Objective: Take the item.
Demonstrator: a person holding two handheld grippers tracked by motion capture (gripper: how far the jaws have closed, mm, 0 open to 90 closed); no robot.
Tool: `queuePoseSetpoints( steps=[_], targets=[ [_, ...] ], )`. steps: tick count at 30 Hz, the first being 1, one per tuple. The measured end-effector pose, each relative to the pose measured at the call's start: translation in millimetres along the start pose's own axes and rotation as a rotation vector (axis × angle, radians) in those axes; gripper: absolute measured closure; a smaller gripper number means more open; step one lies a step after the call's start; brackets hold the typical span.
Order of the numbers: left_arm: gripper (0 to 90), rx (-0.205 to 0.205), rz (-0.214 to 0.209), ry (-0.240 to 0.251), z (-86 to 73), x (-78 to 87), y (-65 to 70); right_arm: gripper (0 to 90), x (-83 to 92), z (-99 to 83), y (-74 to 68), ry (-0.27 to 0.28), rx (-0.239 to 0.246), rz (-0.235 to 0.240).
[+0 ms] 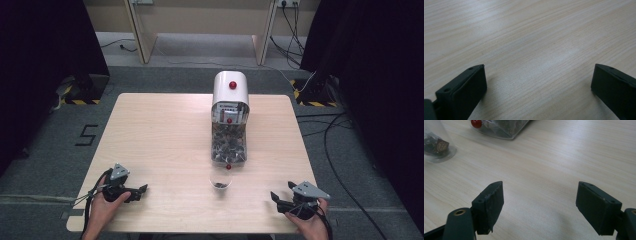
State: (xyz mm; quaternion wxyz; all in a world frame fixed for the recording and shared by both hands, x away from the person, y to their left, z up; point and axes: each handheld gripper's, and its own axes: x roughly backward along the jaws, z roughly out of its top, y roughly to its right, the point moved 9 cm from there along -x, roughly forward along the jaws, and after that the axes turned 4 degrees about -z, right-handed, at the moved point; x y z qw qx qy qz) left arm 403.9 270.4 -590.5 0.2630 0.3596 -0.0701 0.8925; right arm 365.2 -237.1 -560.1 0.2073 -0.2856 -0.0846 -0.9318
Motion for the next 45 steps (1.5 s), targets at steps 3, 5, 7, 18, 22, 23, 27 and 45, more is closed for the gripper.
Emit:
queuePoseSetpoints(
  steps=[3, 5, 7, 18, 22, 23, 27, 45],
  targets=[
    [0.0, 0.001, 0.0, 0.001, 0.1, -0.1, 0.1, 23.7, 0.9, -2.9, -0.8, -0.005, -0.006, -0.006],
    [0.0, 0.0, 0.0, 0.0, 0.0, 0.0, 0.0, 23.7, 1.5, -5.0, -1.0, -0.009, -0.008, -0.013],
    [0.0, 0.001, 0.0, 0.001, 0.1, -0.1, 0.1, 23.7, 1.7, -7.1, -1.2, -0.011, -0.006, -0.018],
    [0.0, 0.001, 0.0, 0.001, 0.1, -0.1, 0.1, 23.8, 4.9, -17.7, -2.2, -0.021, 0.003, -0.033],
    [0.0, 0.001, 0.0, 0.001, 0.1, -0.1, 0.1, 23.8, 7.2, -20.0, -2.3, -0.019, -0.001, -0.039],
    [0.0, 0.0, 0.0, 0.0, 0.0, 0.0, 0.0, 23.7, 7.7, -20.0, -1.9, -0.015, 0.002, -0.041],
    [0.0, 0.0, 0.0, 0.0, 0.0, 0.0, 0.0, 23.8, 9.3, -22.2, -1.6, -0.013, 0.0, -0.049],
    [0.0, 0.0, 0.0, 0.0, 0.0, 0.0, 0.0, 23.3, 18.4, -33.7, -1.2, -0.018, 0.008, -0.065]
  ],
)
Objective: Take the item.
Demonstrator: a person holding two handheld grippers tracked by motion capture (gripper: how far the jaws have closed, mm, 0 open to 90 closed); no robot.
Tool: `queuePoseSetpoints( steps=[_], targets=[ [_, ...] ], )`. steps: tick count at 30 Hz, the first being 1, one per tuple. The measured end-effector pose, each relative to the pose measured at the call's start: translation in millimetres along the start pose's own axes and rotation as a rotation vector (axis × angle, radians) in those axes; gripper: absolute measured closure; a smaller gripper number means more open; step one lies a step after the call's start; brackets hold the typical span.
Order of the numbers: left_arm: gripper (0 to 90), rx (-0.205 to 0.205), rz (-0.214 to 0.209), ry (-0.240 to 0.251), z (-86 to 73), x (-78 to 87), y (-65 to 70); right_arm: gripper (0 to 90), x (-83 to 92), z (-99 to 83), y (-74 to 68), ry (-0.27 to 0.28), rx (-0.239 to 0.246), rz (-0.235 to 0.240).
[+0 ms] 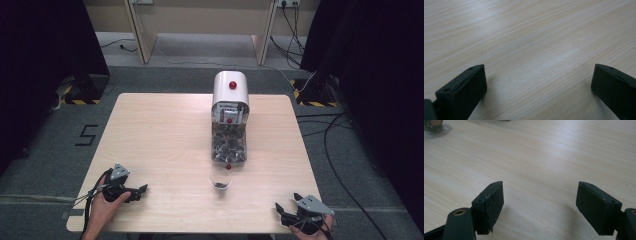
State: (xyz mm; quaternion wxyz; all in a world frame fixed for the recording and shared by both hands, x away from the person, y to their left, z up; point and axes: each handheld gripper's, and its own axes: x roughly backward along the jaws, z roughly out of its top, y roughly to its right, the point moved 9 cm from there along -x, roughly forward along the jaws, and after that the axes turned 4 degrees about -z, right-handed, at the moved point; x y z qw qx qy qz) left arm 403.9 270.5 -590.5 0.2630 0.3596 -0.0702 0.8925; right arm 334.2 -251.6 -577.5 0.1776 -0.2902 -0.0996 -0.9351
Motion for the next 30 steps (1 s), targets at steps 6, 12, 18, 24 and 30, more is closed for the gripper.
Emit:
queuePoseSetpoints(
  steps=[6, 12, 18, 24, 30],
  targets=[
    [0.0, 0.0, 0.0, 0.0, 0.0, 0.0, 0.0, 20.8, -0.9, -5.2, -2.2, -0.021, 0.013, -0.002],
    [0.0, 0.0, 0.0, 0.0, 0.0, 0.0, 0.0, 14.9, -1.9, -8.4, -5.2, -0.016, -0.021, 0.022],
    [0.0, 0.001, 0.0, 0.001, 0.1, -0.1, 0.1, 14.6, -1.6, -9.4, -5.6, -0.004, -0.018, 0.03],
    [0.0, 0.001, 0.0, 0.001, 0.1, -0.1, 0.1, 14.5, -1.4, -9.7, -5.9, 0.002, -0.021, 0.031],
    [0.0, 0.0, 0.0, 0.0, 0.0, 0.0, 0.0, 14.5, -1.4, -9.8, -5.8, 0.003, -0.021, 0.031]
  ],
)
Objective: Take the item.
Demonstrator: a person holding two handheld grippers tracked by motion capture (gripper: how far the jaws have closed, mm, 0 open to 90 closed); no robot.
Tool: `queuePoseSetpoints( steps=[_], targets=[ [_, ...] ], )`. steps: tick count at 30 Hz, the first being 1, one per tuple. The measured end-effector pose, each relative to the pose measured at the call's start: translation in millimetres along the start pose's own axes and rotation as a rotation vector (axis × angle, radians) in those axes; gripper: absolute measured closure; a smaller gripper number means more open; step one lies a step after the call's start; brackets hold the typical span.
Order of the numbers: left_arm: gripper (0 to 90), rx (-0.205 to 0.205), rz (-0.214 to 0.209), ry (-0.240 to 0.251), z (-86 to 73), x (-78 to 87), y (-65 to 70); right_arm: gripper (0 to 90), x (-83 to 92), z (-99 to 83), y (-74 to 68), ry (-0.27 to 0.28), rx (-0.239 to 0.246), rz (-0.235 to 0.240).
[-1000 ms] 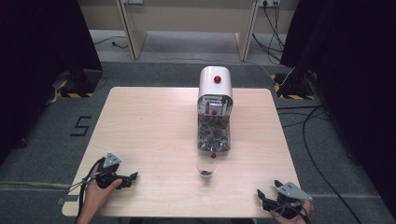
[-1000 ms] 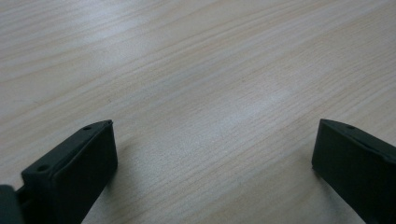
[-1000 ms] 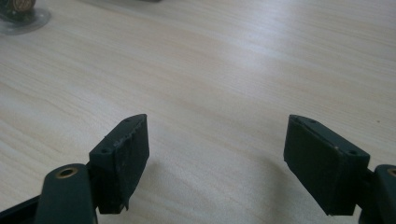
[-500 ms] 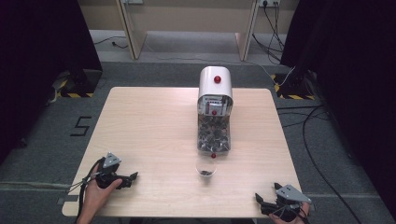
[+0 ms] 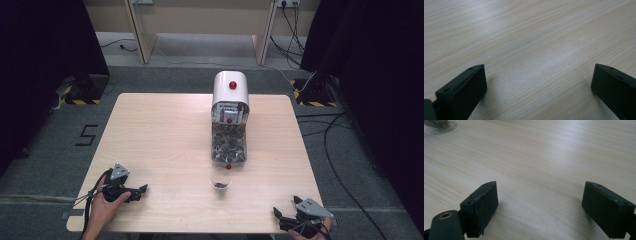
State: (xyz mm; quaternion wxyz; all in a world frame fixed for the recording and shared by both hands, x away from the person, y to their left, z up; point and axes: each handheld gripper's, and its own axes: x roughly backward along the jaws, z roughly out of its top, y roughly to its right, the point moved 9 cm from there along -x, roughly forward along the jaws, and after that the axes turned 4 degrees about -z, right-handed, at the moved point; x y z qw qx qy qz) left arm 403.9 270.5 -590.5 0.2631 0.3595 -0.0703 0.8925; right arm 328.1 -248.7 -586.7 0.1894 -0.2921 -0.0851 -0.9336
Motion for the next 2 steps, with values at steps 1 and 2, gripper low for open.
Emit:
queuePoseSetpoints(
  steps=[1, 2],
  targets=[
    [0.0, 0.001, 0.0, 0.001, 0.1, -0.1, 0.1, 14.5, 0.0, 0.0, 0.0, 0.001, 0.001, 0.001],
    [0.0, 0.0, 0.0, 0.0, 0.0, 0.0, 0.0, 14.5, -0.1, 0.0, 0.0, 0.0, 0.001, 0.002]
  ],
)
